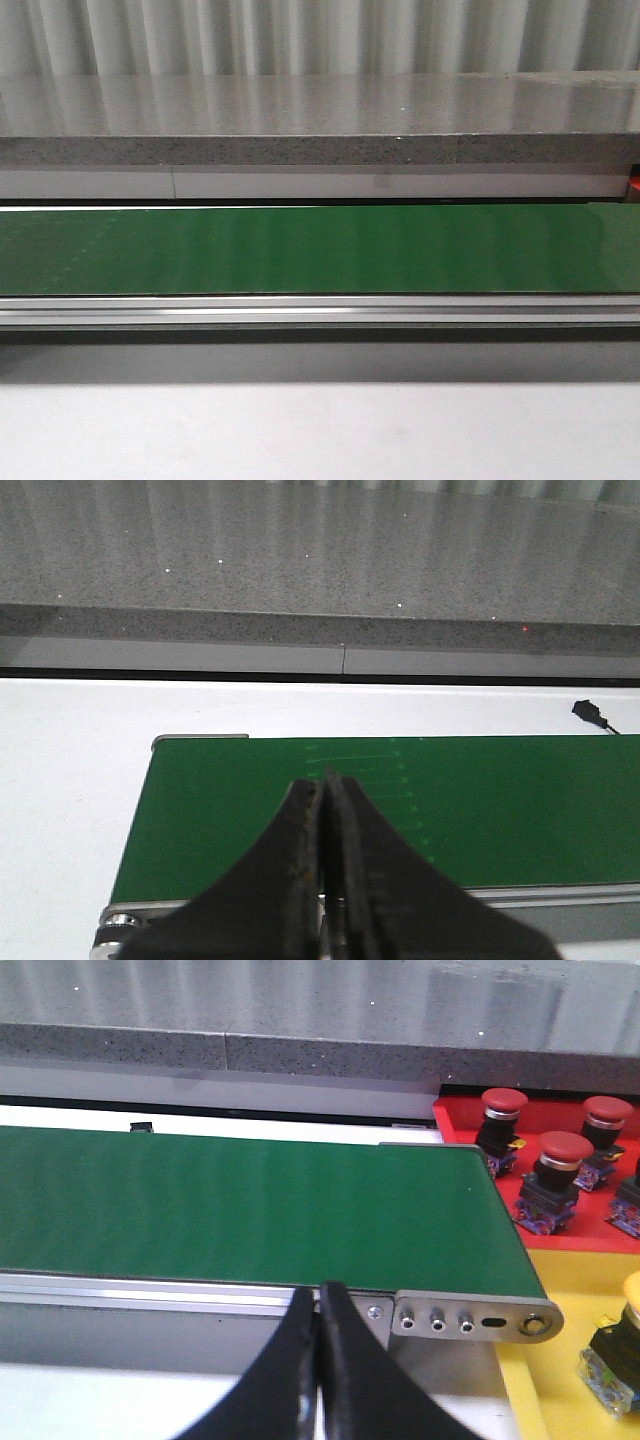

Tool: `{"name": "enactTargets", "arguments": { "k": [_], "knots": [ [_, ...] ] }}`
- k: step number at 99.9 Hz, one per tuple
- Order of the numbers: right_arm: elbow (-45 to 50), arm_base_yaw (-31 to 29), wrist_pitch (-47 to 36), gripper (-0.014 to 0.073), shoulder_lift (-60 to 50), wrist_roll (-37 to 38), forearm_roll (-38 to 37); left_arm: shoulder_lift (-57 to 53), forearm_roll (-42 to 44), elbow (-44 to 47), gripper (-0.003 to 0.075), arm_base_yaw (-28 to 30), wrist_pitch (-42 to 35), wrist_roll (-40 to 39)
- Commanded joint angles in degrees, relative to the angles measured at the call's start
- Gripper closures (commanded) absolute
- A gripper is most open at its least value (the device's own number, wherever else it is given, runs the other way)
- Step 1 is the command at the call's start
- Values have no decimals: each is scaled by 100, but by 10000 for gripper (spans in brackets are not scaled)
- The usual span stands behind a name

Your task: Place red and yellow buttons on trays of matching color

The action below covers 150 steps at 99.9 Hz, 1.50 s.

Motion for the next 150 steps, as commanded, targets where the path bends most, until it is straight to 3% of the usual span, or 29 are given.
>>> {"name": "enactTargets", "arguments": {
  "k": [1,102,131,150],
  "knots": [
    [5,-5,-503,661,-95,27,-65,63,-25,-147,740,-54,-452,-21],
    [5,-5,-503,661,-95,27,-65,63,-25,-125,740,-54,-476,-21],
    [5,-5,-503,661,-95,27,-65,-213,289,935,740,-54,-1945,-21],
    [5,-5,-503,661,-95,27,-65,-725,289,1775,740,-54,-2319,-21]
  ]
}}
